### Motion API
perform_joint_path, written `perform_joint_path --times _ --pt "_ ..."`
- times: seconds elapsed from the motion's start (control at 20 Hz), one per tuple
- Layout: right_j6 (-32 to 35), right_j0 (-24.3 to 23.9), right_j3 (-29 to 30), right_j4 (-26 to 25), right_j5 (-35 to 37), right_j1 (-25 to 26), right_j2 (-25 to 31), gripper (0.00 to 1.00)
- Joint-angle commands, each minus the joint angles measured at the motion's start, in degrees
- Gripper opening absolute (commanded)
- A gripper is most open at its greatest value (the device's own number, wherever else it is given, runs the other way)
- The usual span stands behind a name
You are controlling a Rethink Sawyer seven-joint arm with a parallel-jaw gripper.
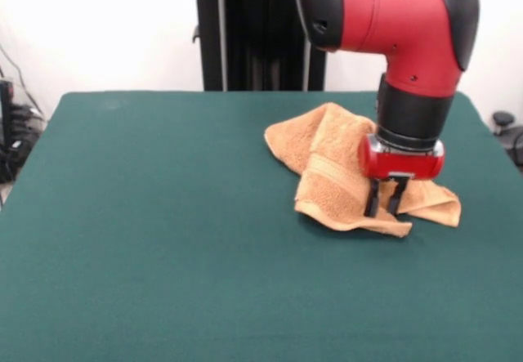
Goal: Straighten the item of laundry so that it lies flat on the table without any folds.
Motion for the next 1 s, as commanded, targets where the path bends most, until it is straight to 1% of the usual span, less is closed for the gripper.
perform_joint_path --times 0.05,0.45,0.65,0.7,0.8,0.9,1.0 --pt "12.48 1.76 2.09 2.15 -5.87 9.39 3.37 0.0" --pt "13.97 3.55 1.92 3.66 -6.17 9.28 1.88 0.0" --pt "16.5 4.98 1.62 7.1 -4.22 8.35 1.06 0.0" --pt "16.81 5.68 0.78 8.05 -2.97 8.11 0.5 0.0" --pt "15.84 6.81 -2.74 9.58 0.14 8.94 -0.68 0.0" --pt "13.55 7.59 -7.76 10.58 6.67 9.67 -1.86 0.0" --pt "11.94 8.33 -13.65 11.28 15.11 10.38 -3.21 0.0"
